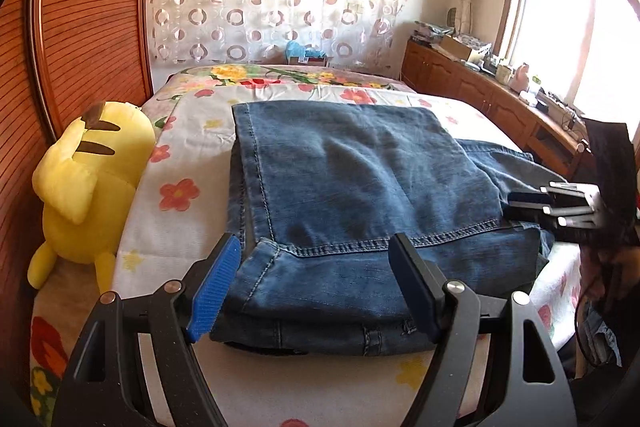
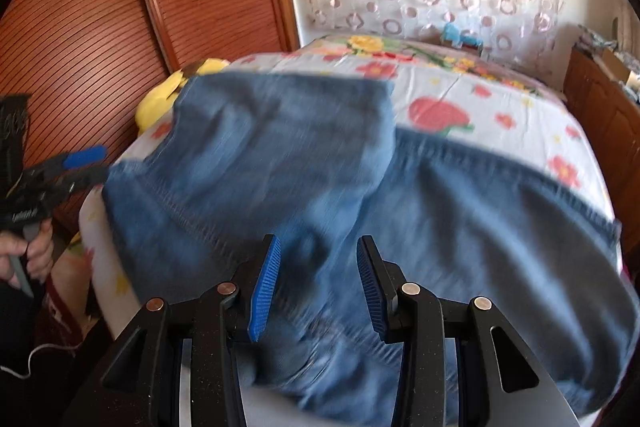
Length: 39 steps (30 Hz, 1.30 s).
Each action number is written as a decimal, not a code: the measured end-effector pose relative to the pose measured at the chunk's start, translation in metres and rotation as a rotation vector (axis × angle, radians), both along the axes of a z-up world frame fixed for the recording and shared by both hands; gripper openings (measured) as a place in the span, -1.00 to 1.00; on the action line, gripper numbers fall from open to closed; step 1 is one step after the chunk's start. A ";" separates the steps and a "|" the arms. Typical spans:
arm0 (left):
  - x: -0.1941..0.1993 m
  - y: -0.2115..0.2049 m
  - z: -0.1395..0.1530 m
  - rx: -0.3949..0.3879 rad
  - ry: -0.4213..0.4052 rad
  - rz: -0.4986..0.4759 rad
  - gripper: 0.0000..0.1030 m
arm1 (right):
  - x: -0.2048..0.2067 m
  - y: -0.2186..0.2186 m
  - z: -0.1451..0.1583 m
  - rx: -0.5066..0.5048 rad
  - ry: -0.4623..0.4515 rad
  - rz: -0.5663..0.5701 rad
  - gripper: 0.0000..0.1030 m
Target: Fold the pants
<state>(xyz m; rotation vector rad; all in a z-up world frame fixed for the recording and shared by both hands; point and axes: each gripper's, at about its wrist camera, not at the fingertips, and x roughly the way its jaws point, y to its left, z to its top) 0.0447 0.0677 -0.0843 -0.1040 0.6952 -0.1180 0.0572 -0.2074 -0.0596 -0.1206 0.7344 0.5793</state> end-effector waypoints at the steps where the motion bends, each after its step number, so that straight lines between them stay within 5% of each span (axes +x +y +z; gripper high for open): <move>1: 0.001 -0.001 -0.002 0.003 0.008 0.000 0.50 | -0.005 -0.001 -0.002 0.002 0.007 0.003 -0.20; 2: 0.002 -0.001 -0.005 0.006 0.016 0.001 0.50 | -0.006 -0.002 -0.005 0.004 0.017 0.006 -0.20; 4: 0.002 0.000 -0.009 0.009 0.027 0.007 0.50 | -0.004 -0.001 -0.012 0.004 0.043 0.018 -0.59; 7: 0.001 0.004 -0.014 0.003 0.037 0.021 0.50 | -0.012 -0.001 -0.015 -0.026 0.038 0.029 -0.61; 21: 0.002 0.011 -0.040 -0.006 0.094 0.045 0.50 | -0.023 -0.030 -0.010 0.027 0.002 -0.039 -0.53; 28: -0.003 0.012 -0.045 -0.019 0.081 0.059 0.50 | -0.022 -0.040 -0.028 -0.042 -0.051 -0.153 -0.52; 39: -0.006 0.015 -0.052 -0.028 0.054 0.080 0.58 | -0.041 -0.041 -0.049 -0.014 -0.061 -0.172 -0.33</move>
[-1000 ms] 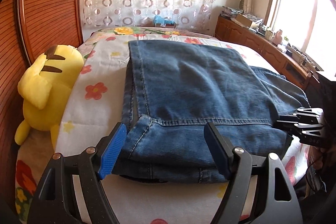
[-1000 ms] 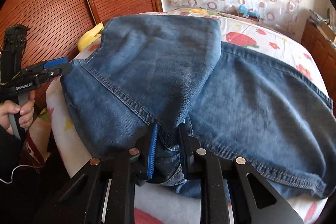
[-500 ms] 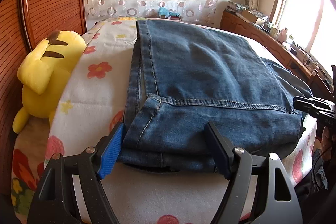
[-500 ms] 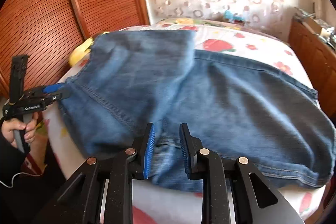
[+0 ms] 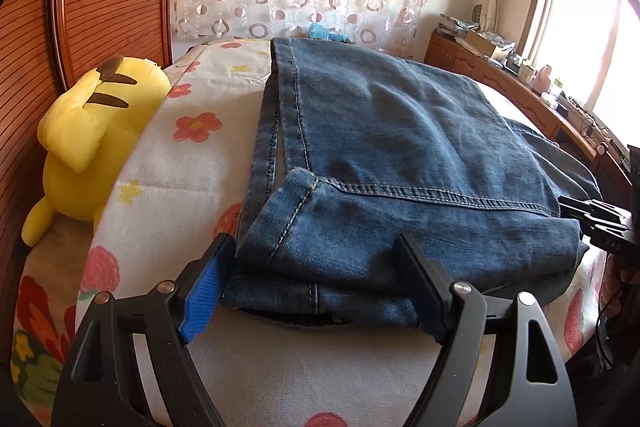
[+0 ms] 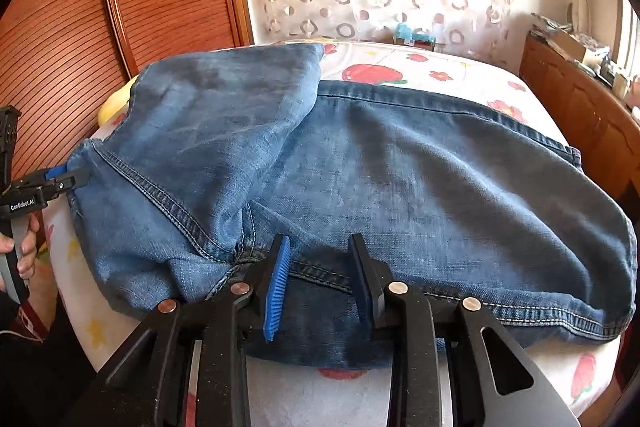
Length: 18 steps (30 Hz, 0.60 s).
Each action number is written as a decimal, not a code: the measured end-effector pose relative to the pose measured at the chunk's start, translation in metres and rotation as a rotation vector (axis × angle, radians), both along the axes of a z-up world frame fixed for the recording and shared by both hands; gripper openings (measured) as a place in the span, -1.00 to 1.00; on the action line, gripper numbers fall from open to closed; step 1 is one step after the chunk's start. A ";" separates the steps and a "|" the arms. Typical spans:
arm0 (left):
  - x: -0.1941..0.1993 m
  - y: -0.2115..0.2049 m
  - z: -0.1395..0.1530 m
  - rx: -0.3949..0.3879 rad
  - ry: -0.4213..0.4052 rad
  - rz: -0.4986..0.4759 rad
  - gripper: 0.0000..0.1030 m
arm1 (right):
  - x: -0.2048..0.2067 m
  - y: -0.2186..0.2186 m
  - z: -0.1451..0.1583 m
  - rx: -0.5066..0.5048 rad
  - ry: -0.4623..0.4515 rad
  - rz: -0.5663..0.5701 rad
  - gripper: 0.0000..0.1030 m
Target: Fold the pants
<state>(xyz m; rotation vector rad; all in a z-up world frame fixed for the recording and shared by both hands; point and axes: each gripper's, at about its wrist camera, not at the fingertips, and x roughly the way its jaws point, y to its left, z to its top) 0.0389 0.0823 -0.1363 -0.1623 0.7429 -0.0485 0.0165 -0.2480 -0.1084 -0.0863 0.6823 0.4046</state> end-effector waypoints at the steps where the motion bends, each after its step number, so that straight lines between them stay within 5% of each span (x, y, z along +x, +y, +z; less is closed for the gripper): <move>1: 0.000 0.000 0.000 0.002 0.002 -0.001 0.59 | -0.002 0.000 -0.001 -0.002 -0.001 0.003 -0.31; 8: 0.001 0.000 0.010 0.002 0.039 0.005 0.59 | 0.008 0.005 0.007 -0.044 0.000 0.005 -0.31; 18: -0.010 -0.023 0.051 0.029 -0.061 -0.035 0.59 | -0.004 -0.033 0.023 -0.015 -0.011 -0.078 -0.31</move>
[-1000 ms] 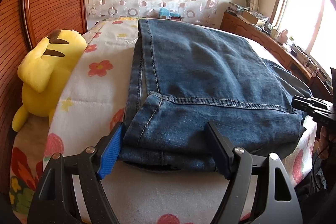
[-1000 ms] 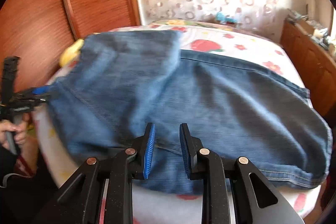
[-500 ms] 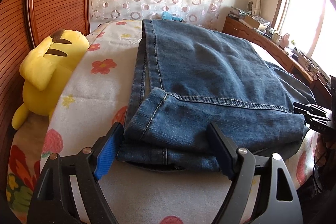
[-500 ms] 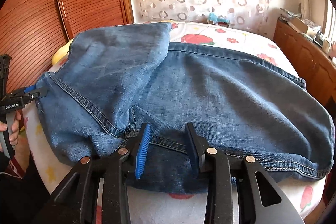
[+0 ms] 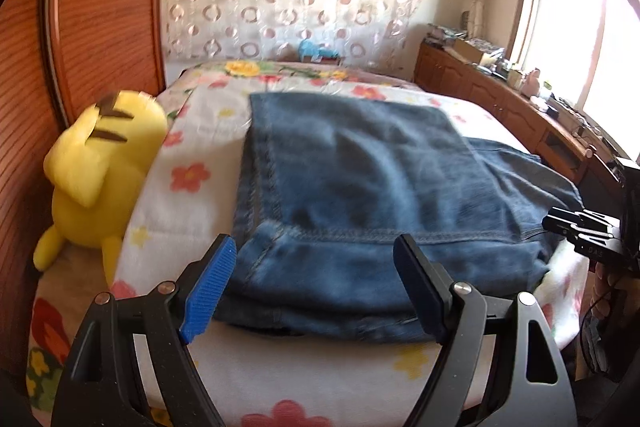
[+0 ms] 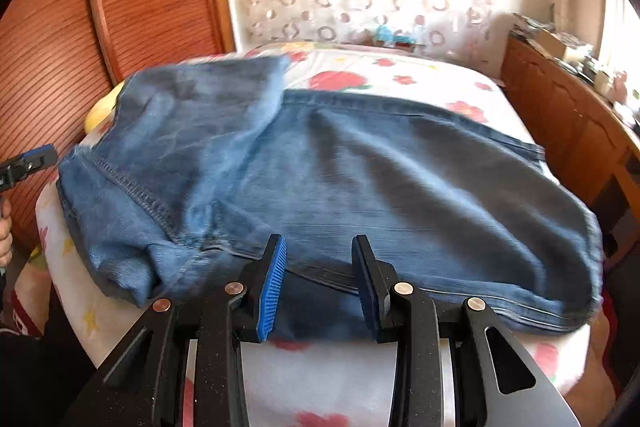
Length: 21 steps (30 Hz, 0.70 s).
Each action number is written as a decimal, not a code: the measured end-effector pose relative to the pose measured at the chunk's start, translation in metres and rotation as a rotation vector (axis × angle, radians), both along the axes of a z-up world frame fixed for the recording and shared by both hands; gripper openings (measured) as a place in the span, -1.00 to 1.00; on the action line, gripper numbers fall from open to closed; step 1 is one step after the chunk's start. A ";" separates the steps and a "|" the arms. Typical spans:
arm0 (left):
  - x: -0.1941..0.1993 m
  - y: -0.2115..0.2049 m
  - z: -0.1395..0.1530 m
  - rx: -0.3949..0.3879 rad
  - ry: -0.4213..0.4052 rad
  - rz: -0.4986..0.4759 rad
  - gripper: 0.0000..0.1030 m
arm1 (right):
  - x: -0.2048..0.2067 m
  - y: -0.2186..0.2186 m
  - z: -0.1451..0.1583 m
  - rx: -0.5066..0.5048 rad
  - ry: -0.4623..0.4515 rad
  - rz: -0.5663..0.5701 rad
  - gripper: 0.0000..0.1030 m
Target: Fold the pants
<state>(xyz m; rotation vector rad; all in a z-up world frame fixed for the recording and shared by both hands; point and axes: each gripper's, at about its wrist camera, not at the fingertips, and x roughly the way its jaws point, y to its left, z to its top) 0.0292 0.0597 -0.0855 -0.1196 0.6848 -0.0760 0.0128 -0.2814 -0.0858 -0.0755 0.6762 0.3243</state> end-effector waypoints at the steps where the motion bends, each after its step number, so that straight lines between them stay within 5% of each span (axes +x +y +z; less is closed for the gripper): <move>1: 0.002 -0.003 0.002 0.002 -0.005 -0.011 0.59 | -0.002 -0.007 0.002 0.006 -0.005 -0.014 -0.31; 15: 0.037 -0.071 0.002 0.032 0.013 -0.164 0.59 | -0.030 -0.111 0.011 0.047 -0.032 -0.261 -0.30; 21: 0.047 -0.100 0.001 0.054 0.028 -0.233 0.59 | -0.033 -0.129 0.007 0.064 -0.017 -0.328 -0.10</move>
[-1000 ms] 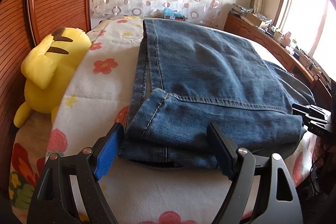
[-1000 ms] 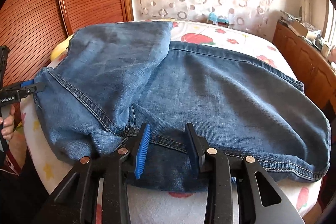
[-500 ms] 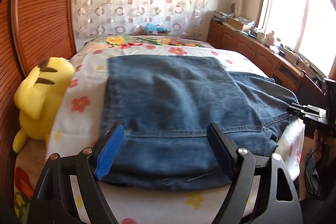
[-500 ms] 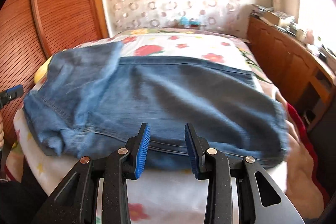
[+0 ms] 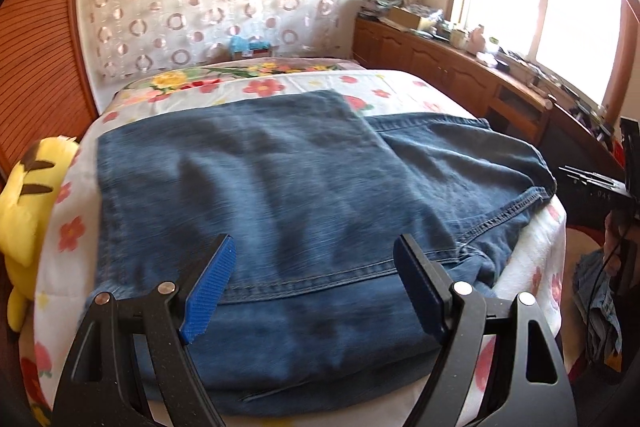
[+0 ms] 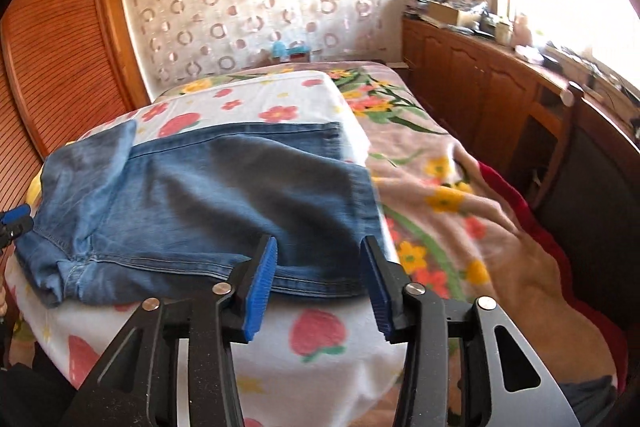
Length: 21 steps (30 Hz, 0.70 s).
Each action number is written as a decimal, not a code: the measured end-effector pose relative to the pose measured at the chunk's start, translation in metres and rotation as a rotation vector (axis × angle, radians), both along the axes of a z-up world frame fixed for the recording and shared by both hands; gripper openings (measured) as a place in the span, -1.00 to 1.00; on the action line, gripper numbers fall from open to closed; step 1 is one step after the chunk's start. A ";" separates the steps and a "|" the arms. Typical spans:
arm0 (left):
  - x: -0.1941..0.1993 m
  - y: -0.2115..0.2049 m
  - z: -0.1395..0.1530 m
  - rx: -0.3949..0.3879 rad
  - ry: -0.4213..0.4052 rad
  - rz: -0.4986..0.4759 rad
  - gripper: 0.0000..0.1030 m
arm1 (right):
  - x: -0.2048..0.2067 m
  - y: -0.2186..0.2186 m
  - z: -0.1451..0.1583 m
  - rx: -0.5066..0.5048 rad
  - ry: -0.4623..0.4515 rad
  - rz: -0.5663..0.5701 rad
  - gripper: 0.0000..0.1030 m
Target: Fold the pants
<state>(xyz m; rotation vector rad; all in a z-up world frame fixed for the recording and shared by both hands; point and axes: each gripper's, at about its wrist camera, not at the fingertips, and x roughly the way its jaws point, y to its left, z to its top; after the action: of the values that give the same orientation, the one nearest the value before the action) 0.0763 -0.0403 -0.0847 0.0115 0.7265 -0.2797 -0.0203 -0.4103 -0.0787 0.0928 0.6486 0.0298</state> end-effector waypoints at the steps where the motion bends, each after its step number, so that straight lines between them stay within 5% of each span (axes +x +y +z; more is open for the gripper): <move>1: 0.002 -0.004 0.000 0.005 0.000 -0.009 0.59 | -0.001 -0.003 -0.001 0.001 0.003 -0.006 -0.10; 21: 0.007 -0.046 -0.029 0.034 0.079 -0.095 0.59 | 0.007 -0.012 -0.020 0.026 0.058 0.016 -0.10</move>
<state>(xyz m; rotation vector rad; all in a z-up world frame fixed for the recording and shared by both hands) 0.0832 -0.0859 -0.1134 0.0678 0.8107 -0.3599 -0.0135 -0.4228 -0.0990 0.1135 0.7067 0.0510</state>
